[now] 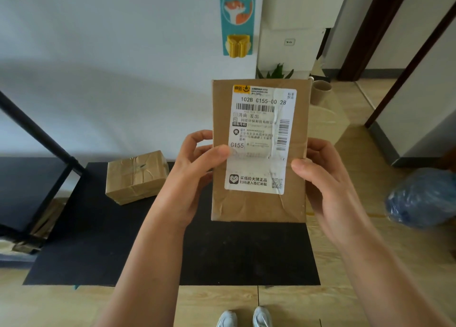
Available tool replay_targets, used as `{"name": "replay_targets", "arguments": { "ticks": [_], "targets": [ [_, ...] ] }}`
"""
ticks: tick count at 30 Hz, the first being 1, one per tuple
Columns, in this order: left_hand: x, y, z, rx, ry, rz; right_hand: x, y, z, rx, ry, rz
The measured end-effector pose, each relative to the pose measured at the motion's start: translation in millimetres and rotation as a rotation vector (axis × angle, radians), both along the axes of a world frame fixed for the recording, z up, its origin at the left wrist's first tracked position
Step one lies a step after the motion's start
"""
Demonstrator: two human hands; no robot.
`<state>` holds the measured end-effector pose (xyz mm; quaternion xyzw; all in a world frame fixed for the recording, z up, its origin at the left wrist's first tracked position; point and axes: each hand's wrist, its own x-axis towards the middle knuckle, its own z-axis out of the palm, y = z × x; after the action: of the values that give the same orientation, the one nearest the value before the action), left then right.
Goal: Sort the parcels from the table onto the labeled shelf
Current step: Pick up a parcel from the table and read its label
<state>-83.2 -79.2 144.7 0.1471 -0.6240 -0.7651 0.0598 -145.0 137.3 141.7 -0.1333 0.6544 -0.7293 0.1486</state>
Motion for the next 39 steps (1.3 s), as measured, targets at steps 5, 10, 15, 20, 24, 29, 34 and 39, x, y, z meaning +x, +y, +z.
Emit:
{"name": "replay_targets", "arguments": {
  "ticks": [5, 10, 15, 20, 24, 29, 34, 39],
  "targets": [
    [-1, 5, -2, -0.006, -0.090, 0.009, 0, -1, -4, 0.010, -0.060, -0.026],
    [-1, 6, -5, -0.033, -0.117, -0.026, -2, 2, -8, 0.003, -0.092, -0.019],
    [-1, 9, -7, -0.040, -0.119, -0.034, -3, 3, -12, 0.011, -0.086, -0.005],
    [-1, 13, -5, -0.025, -0.090, -0.005, -6, 6, -15, 0.001, -0.089, 0.044],
    [0, 14, -3, -0.063, -0.024, 0.003, -9, 10, -14, -0.021, -0.066, 0.111],
    [2, 17, -1, -0.085, 0.048, -0.008, -14, 15, -13, -0.062, -0.026, 0.128],
    [4, 19, -1, -0.092, 0.077, 0.006, -15, 18, -12, -0.069, 0.004, 0.141],
    [6, 26, -4, -0.090, 0.046, 0.021, -14, 20, -11, -0.041, -0.033, 0.147]
  ]
}}
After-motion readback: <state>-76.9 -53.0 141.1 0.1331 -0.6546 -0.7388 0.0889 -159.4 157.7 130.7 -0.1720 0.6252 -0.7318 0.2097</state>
